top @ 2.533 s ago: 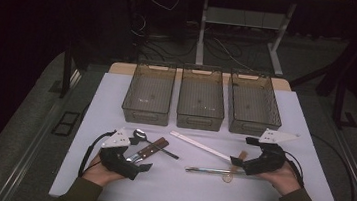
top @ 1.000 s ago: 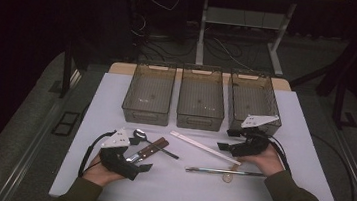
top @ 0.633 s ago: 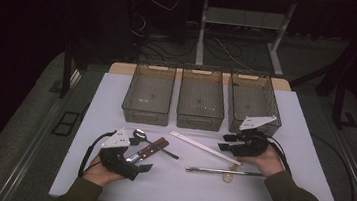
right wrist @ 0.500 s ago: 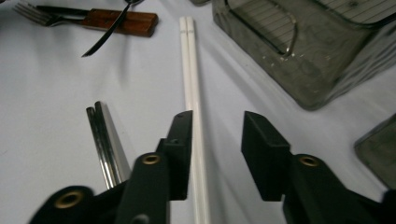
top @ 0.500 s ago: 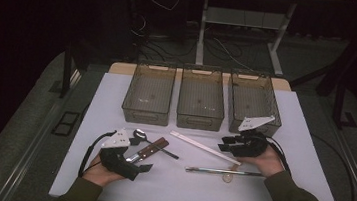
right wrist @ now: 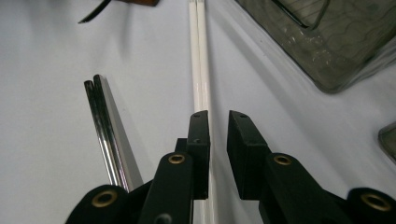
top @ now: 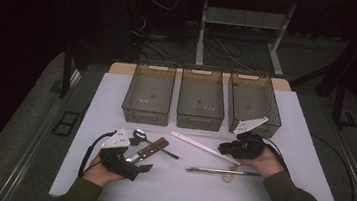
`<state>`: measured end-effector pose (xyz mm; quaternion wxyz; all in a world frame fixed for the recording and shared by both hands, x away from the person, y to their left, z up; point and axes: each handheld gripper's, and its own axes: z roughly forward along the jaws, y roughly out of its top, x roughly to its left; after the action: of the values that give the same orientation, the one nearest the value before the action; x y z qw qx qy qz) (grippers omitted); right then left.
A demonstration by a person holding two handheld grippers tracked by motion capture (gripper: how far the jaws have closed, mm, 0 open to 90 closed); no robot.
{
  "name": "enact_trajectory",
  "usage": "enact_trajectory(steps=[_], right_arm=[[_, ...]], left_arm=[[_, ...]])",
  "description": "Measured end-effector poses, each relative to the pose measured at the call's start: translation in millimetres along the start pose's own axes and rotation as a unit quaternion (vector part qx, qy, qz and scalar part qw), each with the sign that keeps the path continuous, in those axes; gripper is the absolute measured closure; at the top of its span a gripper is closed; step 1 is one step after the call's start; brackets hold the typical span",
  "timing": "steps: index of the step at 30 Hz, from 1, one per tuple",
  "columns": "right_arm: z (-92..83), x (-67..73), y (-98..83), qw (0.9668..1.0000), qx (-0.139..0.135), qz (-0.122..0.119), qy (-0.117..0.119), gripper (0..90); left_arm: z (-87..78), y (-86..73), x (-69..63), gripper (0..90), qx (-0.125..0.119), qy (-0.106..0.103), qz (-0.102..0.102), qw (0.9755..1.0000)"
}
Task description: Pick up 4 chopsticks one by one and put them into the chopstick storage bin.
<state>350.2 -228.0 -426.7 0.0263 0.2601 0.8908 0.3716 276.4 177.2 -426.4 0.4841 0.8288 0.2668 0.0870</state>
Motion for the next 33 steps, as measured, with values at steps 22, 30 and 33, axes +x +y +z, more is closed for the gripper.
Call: enact_trajectory(steps=[22, 30, 33], right_arm=[[6.3, 1.3, -1.5, 0.9998, 0.019, -0.008, -0.004, 80.1], [7.5, -0.6, -3.2, 0.9996, 0.024, -0.006, -0.013, 80.5], [8.5, -1.2, -3.9, 0.9995, 0.027, -0.007, -0.016, 80.5]], left_arm=[[-0.4, 0.1, -0.1, 1.1, -0.001, 0.0, 0.001, 1.0], [-0.3, 0.1, 0.0, 1.1, -0.001, 0.0, 0.001, 1.0], [-0.3, 0.1, 0.0, 1.0, -0.001, 0.0, 0.001, 1.0]])
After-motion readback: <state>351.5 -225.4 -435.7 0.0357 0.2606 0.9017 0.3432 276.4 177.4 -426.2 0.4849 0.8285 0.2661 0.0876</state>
